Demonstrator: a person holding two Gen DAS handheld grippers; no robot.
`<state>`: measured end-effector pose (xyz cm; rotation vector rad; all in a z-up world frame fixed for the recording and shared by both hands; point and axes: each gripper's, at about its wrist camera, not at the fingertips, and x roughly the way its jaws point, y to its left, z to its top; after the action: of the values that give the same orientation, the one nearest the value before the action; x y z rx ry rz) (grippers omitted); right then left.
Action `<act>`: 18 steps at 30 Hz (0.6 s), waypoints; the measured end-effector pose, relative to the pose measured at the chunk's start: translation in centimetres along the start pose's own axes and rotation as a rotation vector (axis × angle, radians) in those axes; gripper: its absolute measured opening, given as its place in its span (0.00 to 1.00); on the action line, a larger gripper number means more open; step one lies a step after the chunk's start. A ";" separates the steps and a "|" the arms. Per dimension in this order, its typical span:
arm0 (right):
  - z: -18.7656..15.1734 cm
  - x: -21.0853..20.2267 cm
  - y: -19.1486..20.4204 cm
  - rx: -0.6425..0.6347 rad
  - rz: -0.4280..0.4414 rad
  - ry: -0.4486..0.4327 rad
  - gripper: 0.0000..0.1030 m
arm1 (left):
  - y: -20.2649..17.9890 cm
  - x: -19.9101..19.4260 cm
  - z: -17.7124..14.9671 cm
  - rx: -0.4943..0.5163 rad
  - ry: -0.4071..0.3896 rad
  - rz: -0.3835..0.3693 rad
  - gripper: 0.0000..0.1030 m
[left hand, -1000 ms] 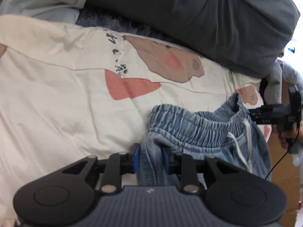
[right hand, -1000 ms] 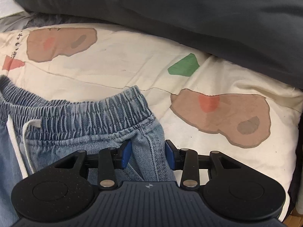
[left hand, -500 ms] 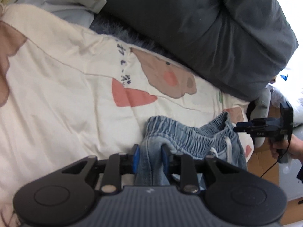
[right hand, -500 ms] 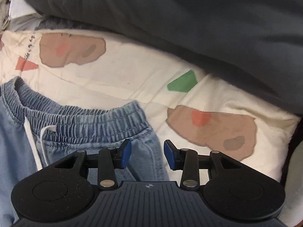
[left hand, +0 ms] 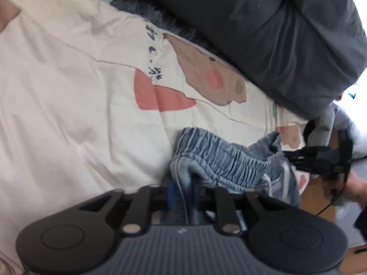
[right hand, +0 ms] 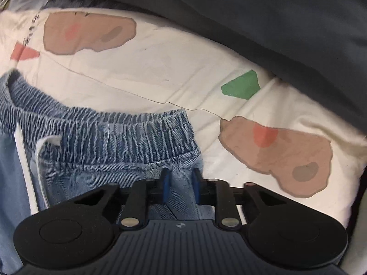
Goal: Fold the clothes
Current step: 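Grasp the waistband with the right gripper while the left gripper holds it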
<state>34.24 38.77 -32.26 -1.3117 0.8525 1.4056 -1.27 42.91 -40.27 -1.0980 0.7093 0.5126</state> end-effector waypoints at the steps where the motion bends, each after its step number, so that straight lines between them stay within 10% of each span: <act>1: 0.1 -0.5 0.0 -0.004 -0.016 -0.009 0.09 | -0.2 0.0 0.0 0.009 -0.003 0.008 0.05; 18: 1.9 -6.3 0.6 0.030 -0.261 -0.164 0.02 | -4.1 -4.9 3.3 0.173 -0.221 0.059 0.04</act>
<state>32.68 39.21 -25.85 -1.2173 0.5684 1.2684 -0.96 44.27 -33.21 -0.8460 0.5815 0.6016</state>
